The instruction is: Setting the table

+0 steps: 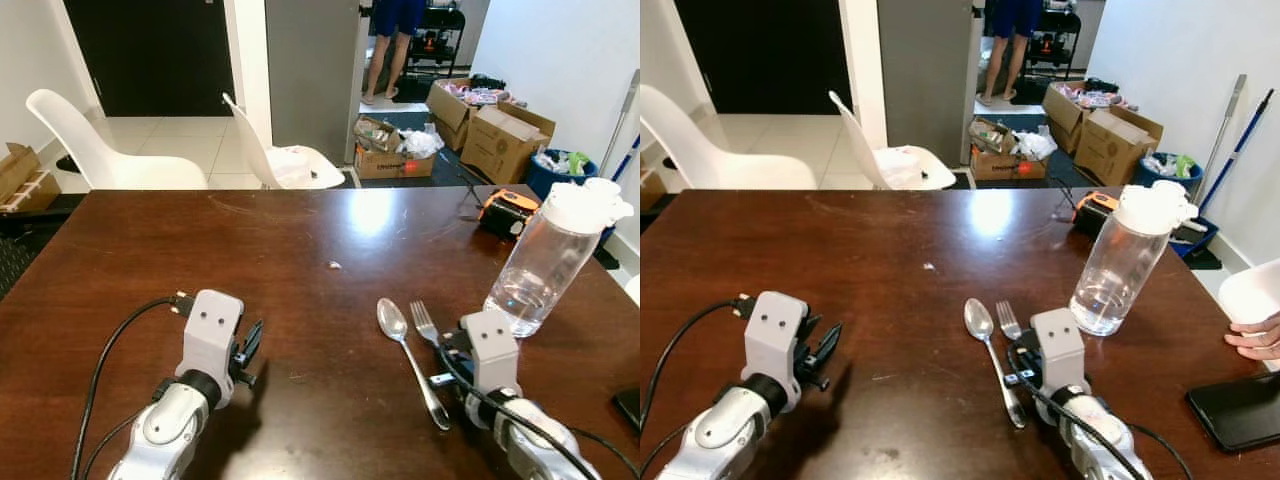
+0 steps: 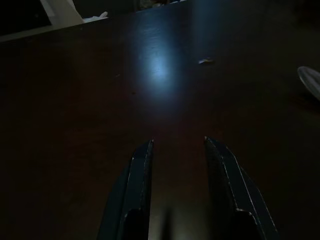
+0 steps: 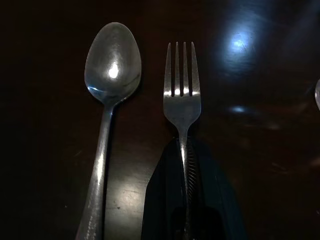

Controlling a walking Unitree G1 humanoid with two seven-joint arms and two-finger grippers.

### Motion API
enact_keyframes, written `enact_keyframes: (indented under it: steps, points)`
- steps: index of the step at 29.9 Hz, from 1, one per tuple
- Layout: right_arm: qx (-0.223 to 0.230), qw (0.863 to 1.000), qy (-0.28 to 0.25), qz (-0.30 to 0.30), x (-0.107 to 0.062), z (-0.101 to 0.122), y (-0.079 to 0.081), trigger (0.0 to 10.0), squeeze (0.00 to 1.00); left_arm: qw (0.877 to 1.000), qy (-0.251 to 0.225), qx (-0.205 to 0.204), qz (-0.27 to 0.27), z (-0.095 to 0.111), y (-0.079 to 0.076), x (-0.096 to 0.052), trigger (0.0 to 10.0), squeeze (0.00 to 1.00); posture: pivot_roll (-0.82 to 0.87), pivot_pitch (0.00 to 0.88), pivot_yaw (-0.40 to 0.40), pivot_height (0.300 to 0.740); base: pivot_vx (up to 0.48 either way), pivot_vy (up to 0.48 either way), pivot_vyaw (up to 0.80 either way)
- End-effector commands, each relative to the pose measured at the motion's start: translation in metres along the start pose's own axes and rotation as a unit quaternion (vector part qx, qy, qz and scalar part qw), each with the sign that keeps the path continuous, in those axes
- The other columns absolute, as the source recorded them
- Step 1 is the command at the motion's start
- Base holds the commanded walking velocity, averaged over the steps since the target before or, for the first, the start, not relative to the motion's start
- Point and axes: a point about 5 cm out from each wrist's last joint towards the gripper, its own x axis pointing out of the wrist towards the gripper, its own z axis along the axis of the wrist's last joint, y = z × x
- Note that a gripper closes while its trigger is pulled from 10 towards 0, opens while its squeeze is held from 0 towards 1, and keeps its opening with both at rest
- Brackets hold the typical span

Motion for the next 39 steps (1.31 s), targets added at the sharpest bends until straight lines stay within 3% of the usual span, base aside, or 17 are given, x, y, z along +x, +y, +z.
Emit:
enact_keyframes:
  steps: [1,2,3,5,7,8,11,14,23,32,39]
  points:
    - [0.003,1.0,0.01,0.003,-0.002,-0.007,0.0,10.0,0.0,1.0,0.012,-0.004,-0.015,-0.005,-0.003,-0.001,10.0,0.0,0.01,0.161,0.116,0.74,0.0,0.0,0.0]
    - [0.003,1.0,0.01,0.003,-0.002,-0.007,0.0,10.0,0.0,1.0,0.012,-0.004,-0.015,-0.005,-0.003,-0.001,10.0,0.0,0.01,0.161,0.116,0.74,0.0,0.0,0.0]
    - [0.0,1.0,0.008,0.01,-0.001,-0.007,0.002,10.0,0.0,0.998,0.002,-0.005,-0.055,0.002,-0.003,-0.002,10.0,0.0,0.01,0.162,0.115,0.74,0.0,0.0,0.0]
    - [0.0,1.0,0.008,0.01,-0.001,-0.007,0.002,10.0,0.0,0.998,0.002,-0.005,-0.055,0.002,-0.003,-0.002,10.0,0.0,0.01,0.162,0.115,0.74,0.0,0.0,0.0]
    - [-0.004,1.0,0.005,0.019,0.003,-0.006,0.004,10.0,0.0,0.988,-0.003,0.016,-0.153,0.014,-0.001,-0.008,10.0,0.0,0.02,0.162,0.115,0.74,0.0,0.0,0.0]
    - [-0.004,1.0,0.005,0.019,0.003,-0.006,0.004,10.0,0.0,0.988,-0.003,0.016,-0.153,0.014,-0.001,-0.008,10.0,0.0,0.02,0.162,0.115,0.74,0.0,0.0,0.0]
    - [-0.012,1.0,0.004,0.022,0.006,-0.005,0.001,10.0,0.0,0.966,0.019,0.05,-0.254,0.019,0.003,-0.021,10.0,0.0,0.03,0.162,0.118,0.74,0.0,0.0,0.0]
    - [-0.019,1.0,0.004,0.019,0.006,-0.004,-0.005,10.0,0.0,0.949,0.039,0.067,-0.305,0.017,0.003,-0.031,10.0,0.0,0.03,0.163,0.12,0.74,0.0,0.0,0.0]
    - [-0.028,0.999,0.001,0.016,0.01,0.0,-0.012,10.0,0.0,0.942,0.055,0.088,-0.319,0.011,0.005,-0.031,10.0,0.0,0.02,0.165,0.124,0.74,0.0,0.0,0.0]
    - [-0.028,1.0,0.003,0.003,0.018,0.002,-0.021,10.0,0.0,0.941,0.058,0.084,-0.323,0.011,0.004,-0.034,10.0,0.0,0.03,0.166,0.126,0.74,0.0,0.0,0.0]
    - [-0.01,1.0,-0.002,0.011,0.023,0.003,-0.017,10.0,0.0,0.942,0.057,0.084,-0.321,0.011,0.005,-0.034,10.0,0.0,0.04,0.167,0.126,0.74,0.0,0.0,0.0]
